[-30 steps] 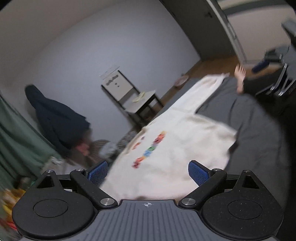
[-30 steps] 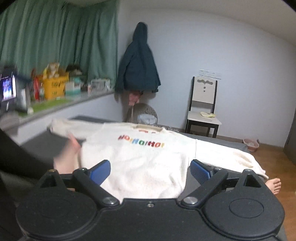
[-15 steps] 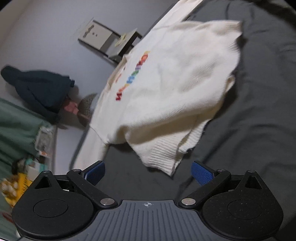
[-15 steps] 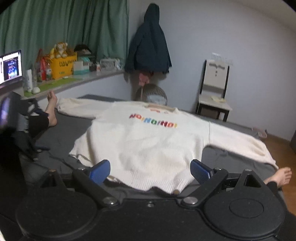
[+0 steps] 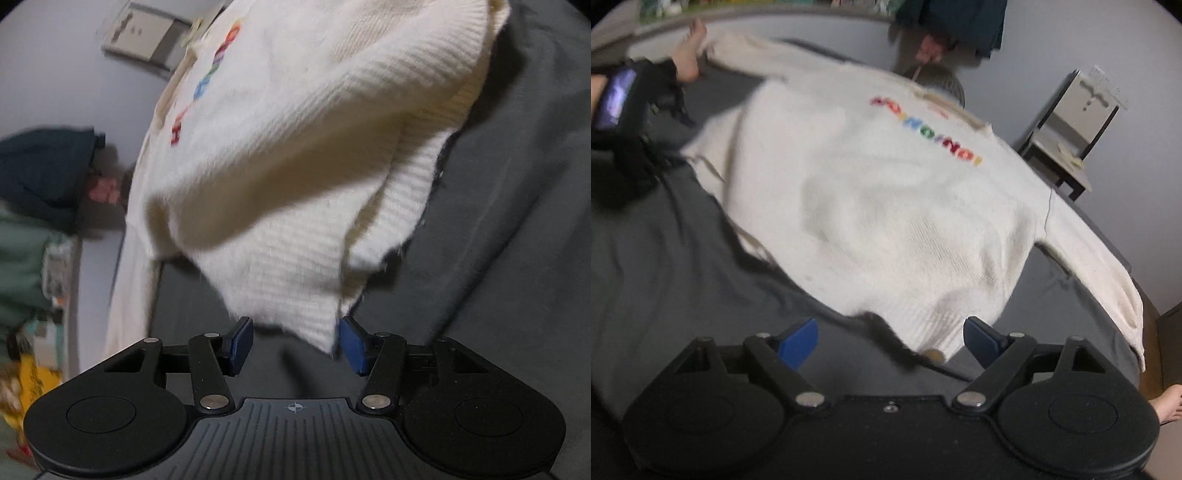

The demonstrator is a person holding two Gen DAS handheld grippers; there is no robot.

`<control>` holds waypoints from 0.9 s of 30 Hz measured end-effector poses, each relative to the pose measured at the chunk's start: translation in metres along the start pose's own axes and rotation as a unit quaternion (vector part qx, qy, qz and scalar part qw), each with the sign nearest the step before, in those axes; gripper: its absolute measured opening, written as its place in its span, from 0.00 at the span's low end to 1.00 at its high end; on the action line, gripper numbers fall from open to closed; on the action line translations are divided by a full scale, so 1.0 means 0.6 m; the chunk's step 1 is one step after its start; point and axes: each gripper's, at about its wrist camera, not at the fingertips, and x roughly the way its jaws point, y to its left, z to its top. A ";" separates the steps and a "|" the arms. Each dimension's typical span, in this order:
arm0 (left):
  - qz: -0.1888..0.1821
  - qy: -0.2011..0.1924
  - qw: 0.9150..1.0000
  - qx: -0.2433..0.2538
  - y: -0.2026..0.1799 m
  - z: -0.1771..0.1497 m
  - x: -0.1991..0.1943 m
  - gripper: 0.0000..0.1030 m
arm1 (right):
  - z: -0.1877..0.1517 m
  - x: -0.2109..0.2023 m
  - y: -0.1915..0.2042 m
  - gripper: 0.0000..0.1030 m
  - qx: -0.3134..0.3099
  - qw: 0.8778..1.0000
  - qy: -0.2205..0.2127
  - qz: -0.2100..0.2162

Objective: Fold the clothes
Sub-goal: 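Grasp the sweater hem with the left gripper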

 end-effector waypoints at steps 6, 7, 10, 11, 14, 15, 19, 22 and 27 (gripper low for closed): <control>0.018 -0.023 0.999 0.043 -0.038 0.006 -0.021 0.53 | 0.003 0.013 -0.010 0.83 -0.034 0.999 0.004 -0.002; 0.016 -0.024 0.999 0.026 -0.032 0.006 -0.020 0.53 | 0.002 0.013 -0.013 0.83 -0.032 0.999 0.006 -0.001; 0.000 -0.020 1.000 -0.014 -0.016 0.003 -0.027 0.53 | 0.002 0.008 -0.019 0.83 -0.026 1.000 0.004 0.004; 0.007 -0.020 1.000 -0.011 -0.018 0.000 -0.030 0.53 | 0.002 0.006 -0.020 0.83 -0.023 1.000 0.001 0.005; 0.033 -0.028 0.999 -0.007 -0.020 -0.006 -0.038 0.53 | 0.006 -0.001 -0.024 0.83 -0.016 1.000 -0.009 0.007; 0.035 -0.032 0.999 -0.009 -0.016 -0.008 -0.041 0.53 | 0.007 -0.001 -0.025 0.84 -0.016 1.000 -0.010 0.005; 0.044 -0.039 0.998 -0.007 -0.013 -0.010 -0.049 0.53 | 0.007 -0.005 -0.026 0.83 -0.017 1.000 -0.011 -0.003; 0.061 -0.037 0.997 -0.007 -0.008 -0.005 -0.042 0.53 | 0.006 -0.011 -0.023 0.83 -0.018 1.000 -0.015 -0.008; 0.076 -0.028 0.997 -0.014 0.011 0.008 -0.021 0.53 | 0.010 -0.022 -0.017 0.84 -0.024 0.999 -0.026 -0.014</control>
